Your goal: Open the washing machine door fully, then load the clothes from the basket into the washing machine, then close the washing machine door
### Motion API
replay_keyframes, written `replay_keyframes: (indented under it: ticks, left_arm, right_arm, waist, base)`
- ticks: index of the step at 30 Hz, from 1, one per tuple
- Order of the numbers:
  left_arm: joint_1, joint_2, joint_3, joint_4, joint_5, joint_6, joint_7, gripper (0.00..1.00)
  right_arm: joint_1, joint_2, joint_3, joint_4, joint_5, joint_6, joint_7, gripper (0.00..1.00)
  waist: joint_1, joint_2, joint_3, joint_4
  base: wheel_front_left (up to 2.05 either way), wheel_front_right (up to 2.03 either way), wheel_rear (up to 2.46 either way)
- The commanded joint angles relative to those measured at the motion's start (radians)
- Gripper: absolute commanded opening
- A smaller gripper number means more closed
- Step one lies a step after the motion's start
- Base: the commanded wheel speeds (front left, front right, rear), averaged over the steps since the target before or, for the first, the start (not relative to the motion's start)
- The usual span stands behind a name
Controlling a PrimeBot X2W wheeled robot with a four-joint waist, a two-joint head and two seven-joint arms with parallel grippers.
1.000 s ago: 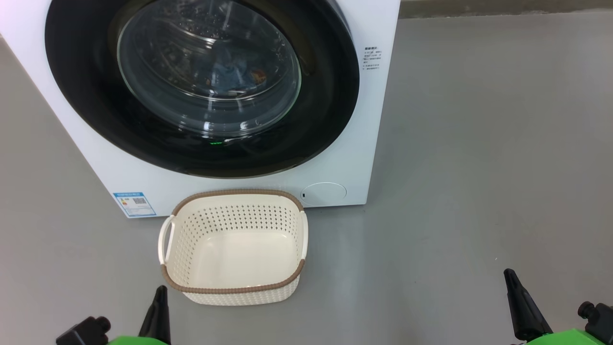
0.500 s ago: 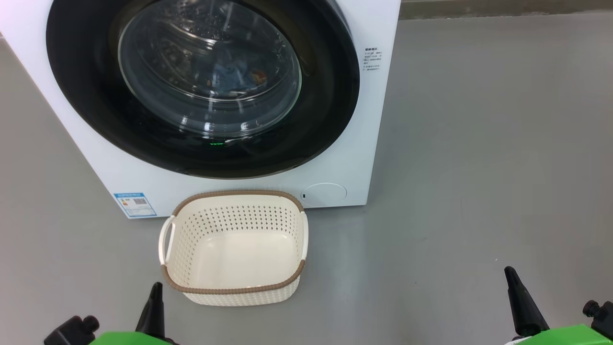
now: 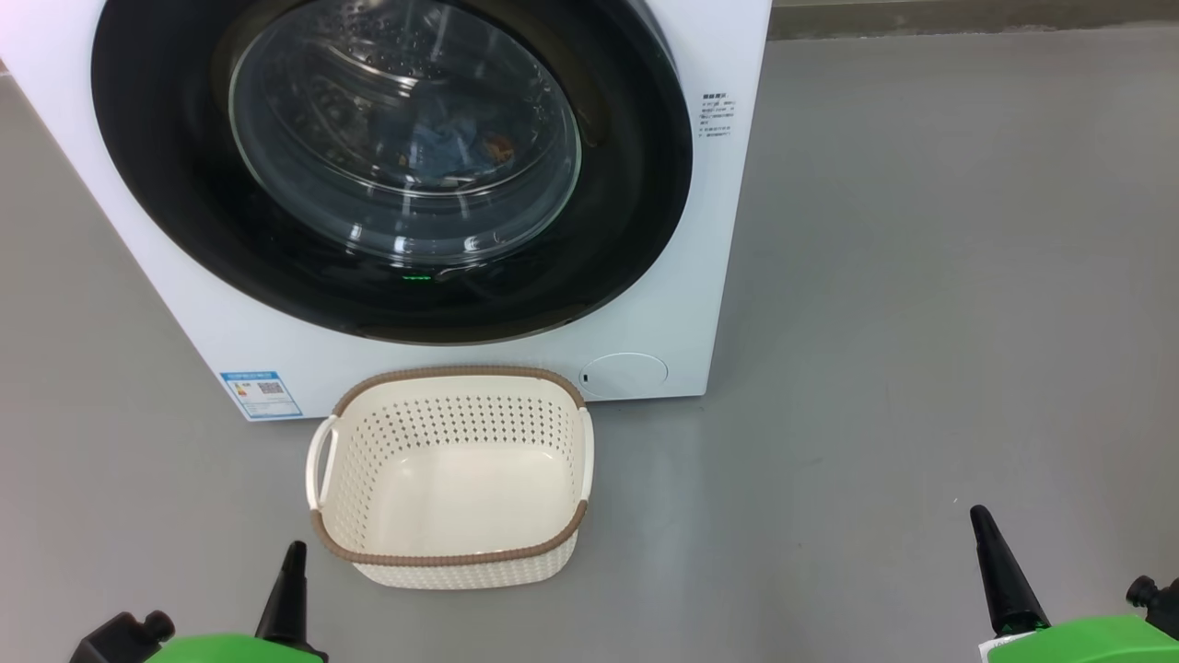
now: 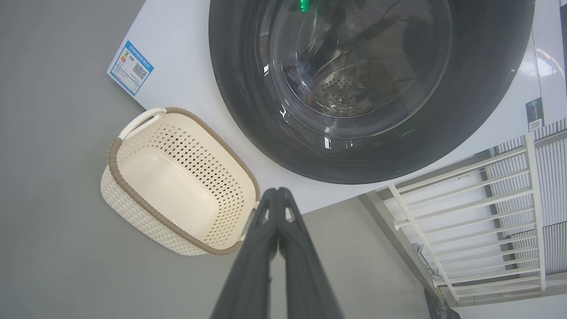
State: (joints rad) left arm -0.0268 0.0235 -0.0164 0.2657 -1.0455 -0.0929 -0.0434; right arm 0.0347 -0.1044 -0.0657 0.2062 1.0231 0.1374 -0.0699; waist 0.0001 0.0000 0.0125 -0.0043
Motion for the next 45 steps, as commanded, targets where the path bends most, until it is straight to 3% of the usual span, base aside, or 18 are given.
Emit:
replay_keyframes:
  ticks: [1, 45]
  left_arm:
    - [-0.044, 0.017, 0.027, -0.021, -0.024, -0.006, 0.004, 0.0]
    - [-0.076, 0.025, 0.114, -0.02, -0.48, -0.033, 0.133, 0.0]
  right_arm:
    - [-0.05, -0.008, 0.008, -0.021, 0.028, -0.004, 0.008, 0.0]
    - [-0.126, 0.029, -0.018, 0.028, 0.517, -0.006, 0.139, 0.0]
  waist:
    - [0.0, 0.0, 0.0, 0.0]
    - [0.0, 0.0, -0.008, 0.004]
  base:
    - [0.0, 0.0, 0.0]
    - [0.0, 0.0, 0.0]
